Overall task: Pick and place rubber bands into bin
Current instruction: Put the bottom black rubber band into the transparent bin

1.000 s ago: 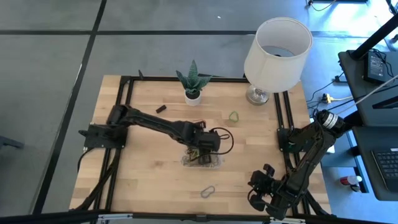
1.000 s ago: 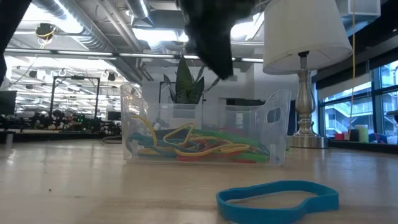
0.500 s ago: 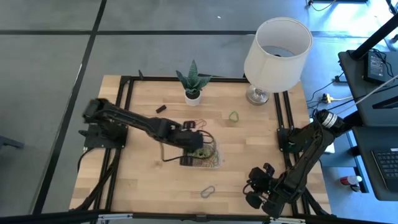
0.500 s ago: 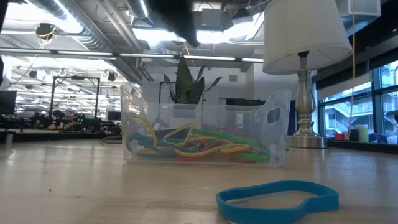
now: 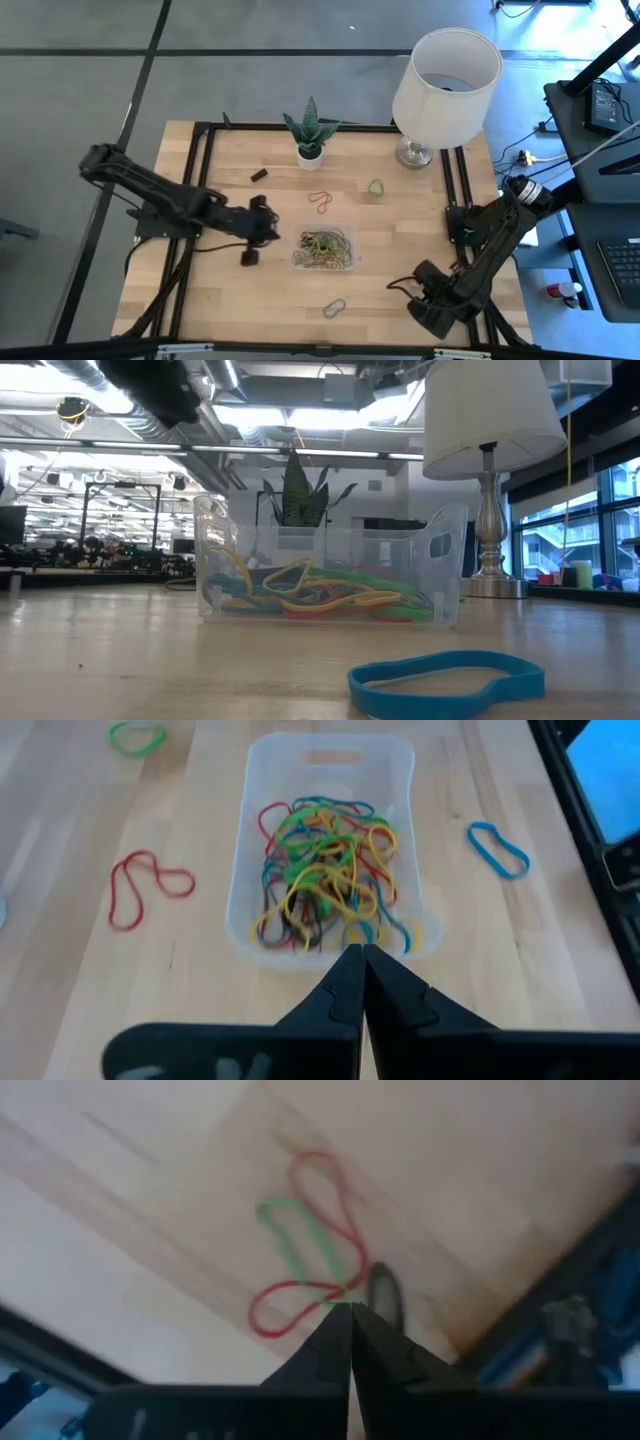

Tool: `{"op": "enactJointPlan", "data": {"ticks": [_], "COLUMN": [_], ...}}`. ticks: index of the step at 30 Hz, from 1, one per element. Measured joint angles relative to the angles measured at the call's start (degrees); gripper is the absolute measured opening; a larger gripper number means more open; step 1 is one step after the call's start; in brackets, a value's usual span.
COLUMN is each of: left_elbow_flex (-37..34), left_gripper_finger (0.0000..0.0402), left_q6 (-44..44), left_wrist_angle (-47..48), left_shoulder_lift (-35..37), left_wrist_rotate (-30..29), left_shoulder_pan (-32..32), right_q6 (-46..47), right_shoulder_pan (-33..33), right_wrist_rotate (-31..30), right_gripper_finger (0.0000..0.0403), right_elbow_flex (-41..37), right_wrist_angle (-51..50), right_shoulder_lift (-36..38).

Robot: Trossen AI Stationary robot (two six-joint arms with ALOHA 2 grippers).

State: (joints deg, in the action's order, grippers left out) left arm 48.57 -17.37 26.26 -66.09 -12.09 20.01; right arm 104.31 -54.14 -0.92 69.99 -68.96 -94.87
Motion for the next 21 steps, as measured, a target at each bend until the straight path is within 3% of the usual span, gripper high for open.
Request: {"op": "enactJointPlan", "data": {"ticks": [4,10,14,17,21], "left_elbow_flex": [-5.1,-10.2,-11.6,-11.7,-11.7], "left_gripper_finger": [0.0002,0.0002,0.0002,0.0002,0.0002], "left_q6": [-0.5,-1.0,-1.0,-0.9,-0.5], "left_wrist_angle": [-0.1,-1.3,-1.4,-1.0,-0.8], "left_shoulder_lift": [6.9,14.1,16.4,17.0,17.2], "left_wrist_rotate": [-0.1,-0.7,-0.7,-0.8,-0.7], "left_shoulder_pan": [0.3,0.3,0.3,0.3,0.3], "right_q6": [0.3,0.2,0.0,-0.3,-0.5], "right_shoulder_pan": [0.1,0.0,0.0,0.0,0.0], "right_wrist_rotate": [3.6,12.5,13.7,15.9,16.2], "right_gripper_finger": [0.004,0.0101,0.0131,0.0137,0.0122], "right_elbow_flex": [-2.4,-10.5,-14.0,-17.0,-21.3], "right_wrist_angle": [2.1,12.9,15.6,17.0,26.8], "right_shoulder_lift": [0.0,0.0,0.0,0.0,0.0]}}
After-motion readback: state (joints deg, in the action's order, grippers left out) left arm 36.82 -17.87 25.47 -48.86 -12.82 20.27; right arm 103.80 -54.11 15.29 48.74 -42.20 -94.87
